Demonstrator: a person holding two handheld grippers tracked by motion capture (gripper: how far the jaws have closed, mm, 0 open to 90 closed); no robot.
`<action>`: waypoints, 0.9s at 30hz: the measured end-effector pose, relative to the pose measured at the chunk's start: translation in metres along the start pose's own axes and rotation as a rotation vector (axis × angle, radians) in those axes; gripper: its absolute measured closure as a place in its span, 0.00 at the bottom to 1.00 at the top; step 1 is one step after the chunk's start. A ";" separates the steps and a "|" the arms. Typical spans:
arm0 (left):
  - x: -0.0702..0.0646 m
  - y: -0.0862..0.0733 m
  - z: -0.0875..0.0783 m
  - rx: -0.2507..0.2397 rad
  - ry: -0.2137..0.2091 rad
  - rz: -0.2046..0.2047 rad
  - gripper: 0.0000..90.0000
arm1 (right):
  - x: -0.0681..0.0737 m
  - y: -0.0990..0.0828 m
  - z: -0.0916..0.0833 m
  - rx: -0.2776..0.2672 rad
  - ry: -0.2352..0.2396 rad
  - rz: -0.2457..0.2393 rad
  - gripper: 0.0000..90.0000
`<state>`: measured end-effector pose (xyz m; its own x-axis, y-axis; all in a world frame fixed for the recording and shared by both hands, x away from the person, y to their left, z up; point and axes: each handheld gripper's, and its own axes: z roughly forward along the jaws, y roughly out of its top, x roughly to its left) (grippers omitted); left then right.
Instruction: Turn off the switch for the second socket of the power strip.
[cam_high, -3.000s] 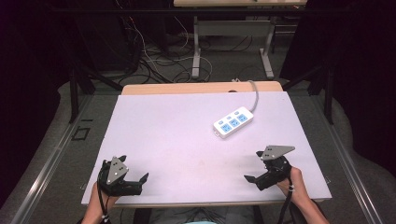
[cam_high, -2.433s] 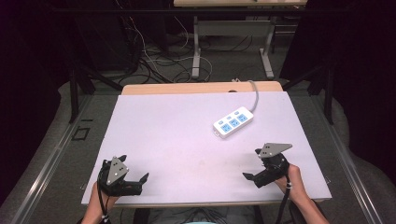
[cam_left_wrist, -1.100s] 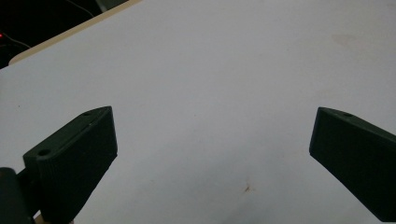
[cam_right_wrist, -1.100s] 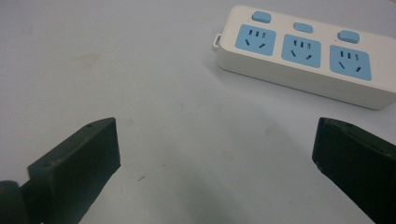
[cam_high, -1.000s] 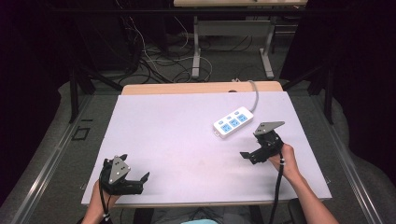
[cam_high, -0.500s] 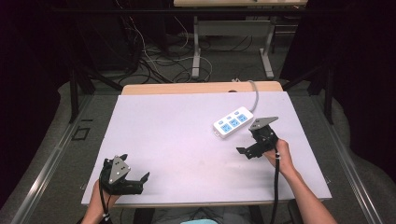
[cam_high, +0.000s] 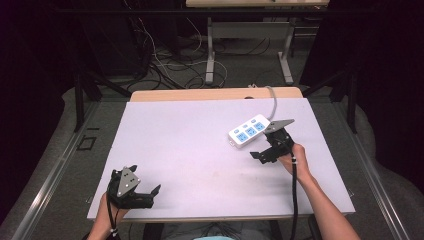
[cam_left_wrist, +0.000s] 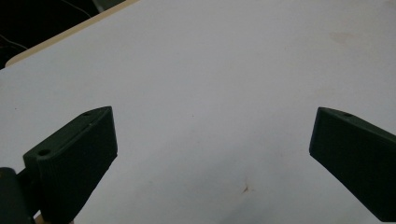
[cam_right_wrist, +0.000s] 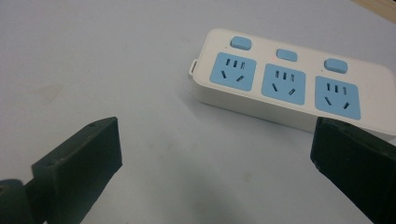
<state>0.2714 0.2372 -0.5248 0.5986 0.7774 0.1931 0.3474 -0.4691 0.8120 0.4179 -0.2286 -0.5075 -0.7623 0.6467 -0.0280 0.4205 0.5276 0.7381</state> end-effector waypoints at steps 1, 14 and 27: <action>0.000 0.000 0.000 0.002 -0.001 0.000 0.01 | -0.002 0.000 0.001 -0.002 -0.009 -0.011 0.02; 0.002 -0.001 -0.001 0.001 0.002 -0.007 0.01 | -0.011 0.011 0.008 -0.005 -0.027 -0.007 0.02; 0.002 0.000 0.002 0.006 0.003 -0.003 0.01 | -0.020 0.020 0.023 -0.007 -0.033 0.009 0.02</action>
<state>0.2735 0.2381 -0.5254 0.5954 0.7801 0.1921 0.3537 -0.4692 0.8092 0.4524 -0.2188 -0.5078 -0.7416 0.6694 -0.0437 0.4237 0.5179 0.7431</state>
